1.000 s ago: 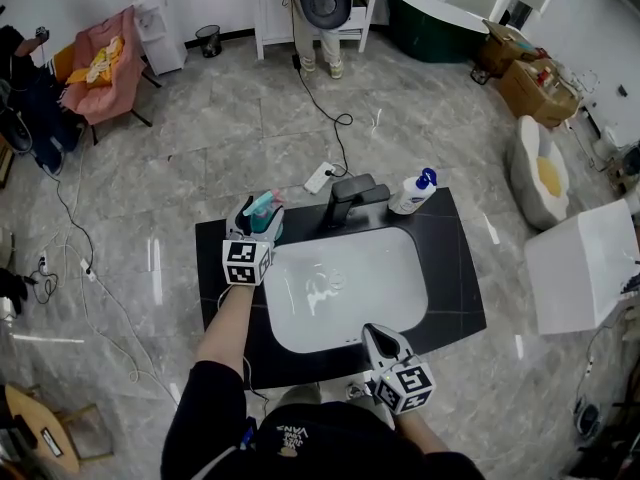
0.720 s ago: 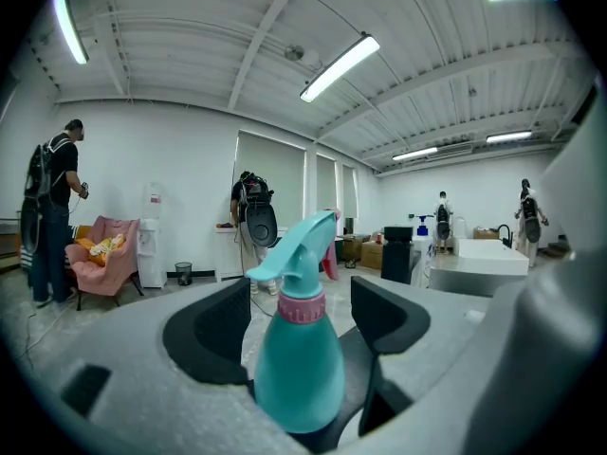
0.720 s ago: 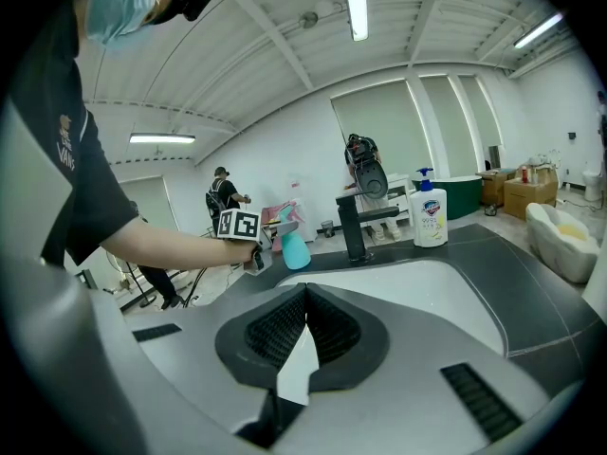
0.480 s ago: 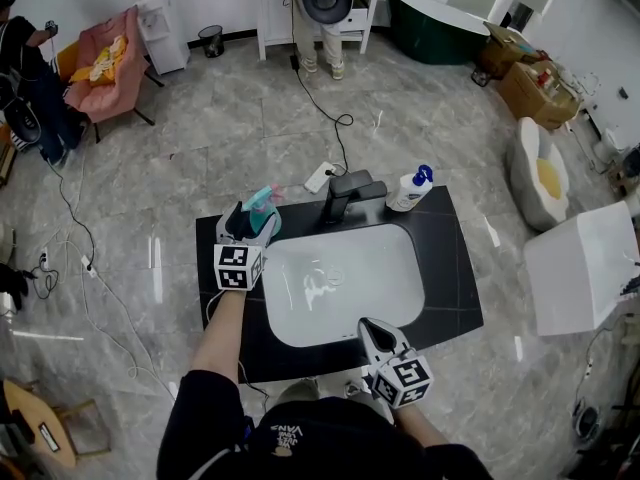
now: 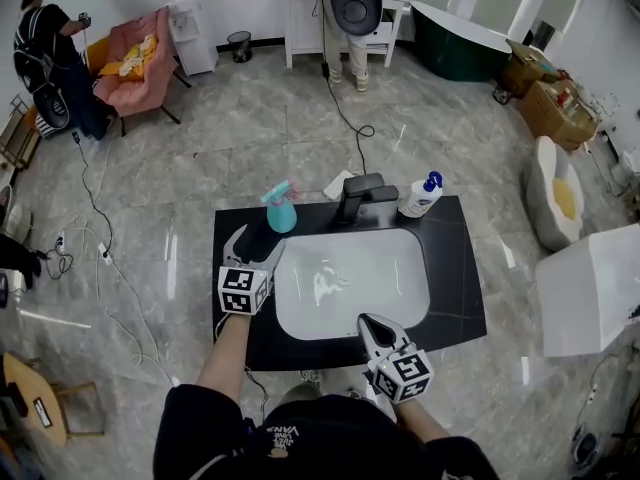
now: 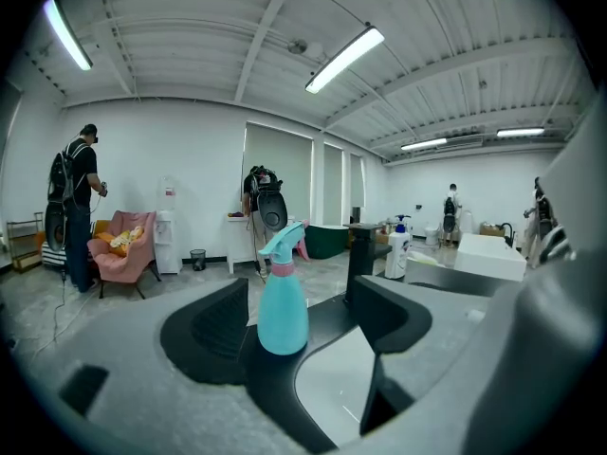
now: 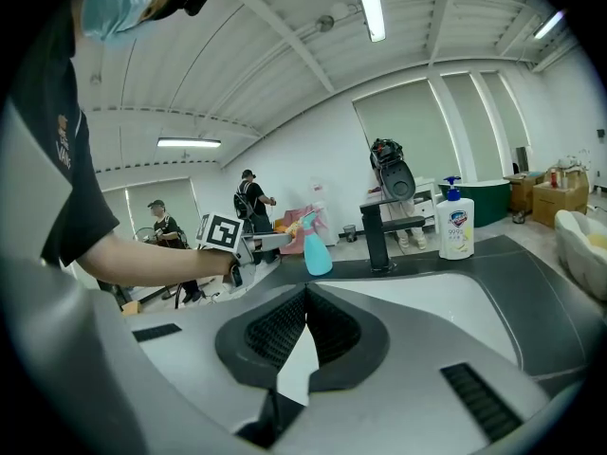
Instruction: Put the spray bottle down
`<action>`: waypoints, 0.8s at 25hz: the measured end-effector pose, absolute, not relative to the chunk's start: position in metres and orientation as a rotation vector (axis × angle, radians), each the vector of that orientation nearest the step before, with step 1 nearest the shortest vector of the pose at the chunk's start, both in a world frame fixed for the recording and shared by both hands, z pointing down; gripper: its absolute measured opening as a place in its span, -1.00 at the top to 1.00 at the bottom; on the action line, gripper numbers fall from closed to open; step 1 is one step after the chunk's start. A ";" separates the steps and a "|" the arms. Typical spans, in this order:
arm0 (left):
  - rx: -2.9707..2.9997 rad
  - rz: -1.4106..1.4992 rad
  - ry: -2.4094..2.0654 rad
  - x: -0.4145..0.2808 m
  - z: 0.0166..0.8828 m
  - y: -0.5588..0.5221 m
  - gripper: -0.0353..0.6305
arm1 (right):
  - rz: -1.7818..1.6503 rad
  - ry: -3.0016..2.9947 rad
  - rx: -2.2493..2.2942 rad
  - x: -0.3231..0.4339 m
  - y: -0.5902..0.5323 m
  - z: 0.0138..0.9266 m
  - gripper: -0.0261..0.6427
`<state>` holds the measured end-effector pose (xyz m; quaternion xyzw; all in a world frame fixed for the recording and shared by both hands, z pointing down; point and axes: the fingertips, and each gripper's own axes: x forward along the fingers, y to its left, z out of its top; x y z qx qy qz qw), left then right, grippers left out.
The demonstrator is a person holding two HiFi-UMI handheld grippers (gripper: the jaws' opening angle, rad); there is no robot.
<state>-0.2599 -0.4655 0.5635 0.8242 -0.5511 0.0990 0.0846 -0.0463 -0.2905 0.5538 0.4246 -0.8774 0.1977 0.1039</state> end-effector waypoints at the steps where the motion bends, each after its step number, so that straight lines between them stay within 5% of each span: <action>1: 2.458 0.285 -1.637 -0.258 0.562 -0.456 -0.13 | 0.579 -2.596 1.238 -0.047 -0.289 0.553 0.92; 20: 2.474 0.191 -1.660 -0.189 0.518 -0.284 -0.12 | 0.535 -2.708 1.053 -0.010 -0.214 0.544 0.92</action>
